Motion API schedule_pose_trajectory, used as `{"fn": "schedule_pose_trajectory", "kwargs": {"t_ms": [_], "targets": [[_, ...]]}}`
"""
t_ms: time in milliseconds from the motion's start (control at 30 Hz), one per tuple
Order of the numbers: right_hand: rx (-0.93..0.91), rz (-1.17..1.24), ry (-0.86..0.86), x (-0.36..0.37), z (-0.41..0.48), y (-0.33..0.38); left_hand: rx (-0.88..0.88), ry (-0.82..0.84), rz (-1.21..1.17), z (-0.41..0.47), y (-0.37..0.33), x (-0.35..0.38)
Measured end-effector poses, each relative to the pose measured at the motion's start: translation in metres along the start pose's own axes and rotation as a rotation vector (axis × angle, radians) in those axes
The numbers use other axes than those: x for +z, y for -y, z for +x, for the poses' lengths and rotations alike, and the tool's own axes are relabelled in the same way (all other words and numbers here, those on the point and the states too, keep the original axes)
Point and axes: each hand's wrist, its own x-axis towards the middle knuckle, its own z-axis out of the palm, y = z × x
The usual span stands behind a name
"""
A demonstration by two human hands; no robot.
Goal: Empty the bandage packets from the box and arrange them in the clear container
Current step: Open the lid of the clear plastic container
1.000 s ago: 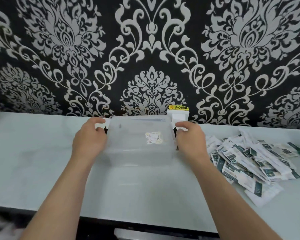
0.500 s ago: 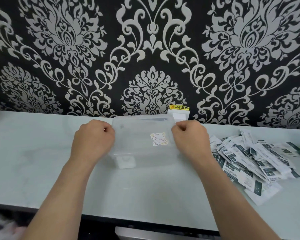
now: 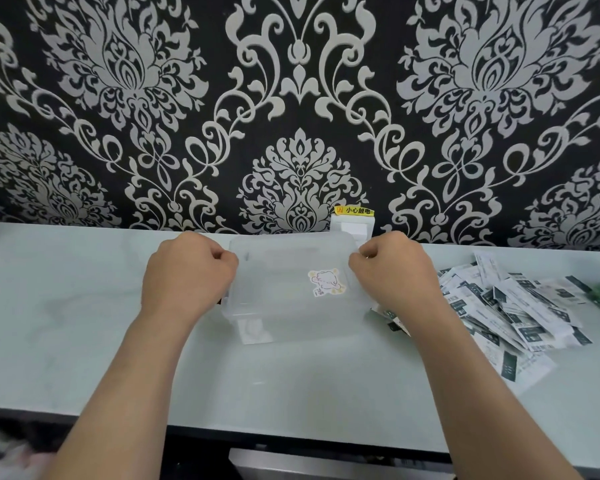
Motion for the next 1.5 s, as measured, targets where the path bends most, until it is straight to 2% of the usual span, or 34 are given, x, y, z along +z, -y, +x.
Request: {"fn": "schedule_pose_trajectory", "kwargs": {"t_ms": [133,267,333,467,567,700,833,900,967,1033,1100,1167,1233,1333,1400,1500], "targets": [[-0.036,0.030,-0.029,-0.001,0.001,-0.002,0.056,-0.030,0.184,-0.001,-0.008,0.002],[-0.058,0.055,-0.107,-0.002,0.002,-0.011,0.097,-0.094,0.225,-0.005,-0.014,0.007],[-0.042,0.195,-0.106,0.001,0.003,-0.015,0.104,-0.170,0.202,-0.006,-0.017,0.008],[0.103,0.550,-0.091,0.004,0.002,-0.020,0.158,-0.297,0.075,-0.006,-0.020,0.008],[0.156,0.691,-0.060,0.003,0.003,-0.020,0.059,-0.199,-0.173,-0.007,-0.021,0.007],[0.176,0.685,0.042,0.004,0.004,-0.023,-0.055,-0.047,-0.408,-0.009,-0.026,0.000],[0.273,0.803,0.172,-0.002,0.003,-0.020,-0.183,0.126,-0.952,-0.004,-0.026,-0.009],[0.285,0.786,0.197,-0.004,0.001,-0.018,-0.244,0.075,-1.169,-0.002,-0.027,-0.010],[0.205,0.701,0.199,-0.001,0.000,-0.019,-0.308,-0.062,-1.355,0.000,-0.027,-0.008],[0.134,0.638,0.210,0.005,0.000,-0.023,-0.248,-0.245,-1.446,0.005,-0.023,-0.002],[0.099,0.612,0.188,0.008,0.001,-0.026,-0.071,-0.410,-1.337,0.012,-0.015,0.001],[0.075,0.558,0.148,0.007,0.003,-0.028,0.064,-0.448,-1.106,0.018,-0.004,0.003],[0.067,0.497,0.117,0.004,0.003,-0.029,0.051,-0.334,-0.790,0.024,0.010,0.011],[0.058,0.443,0.098,0.002,0.004,-0.031,-0.092,0.017,-0.391,0.028,0.036,0.029],[0.057,0.437,0.099,0.001,0.004,-0.031,-0.123,0.165,-0.256,0.028,0.051,0.037],[0.058,0.430,0.105,0.000,0.004,-0.030,-0.113,0.213,-0.154,0.029,0.053,0.038]]}}
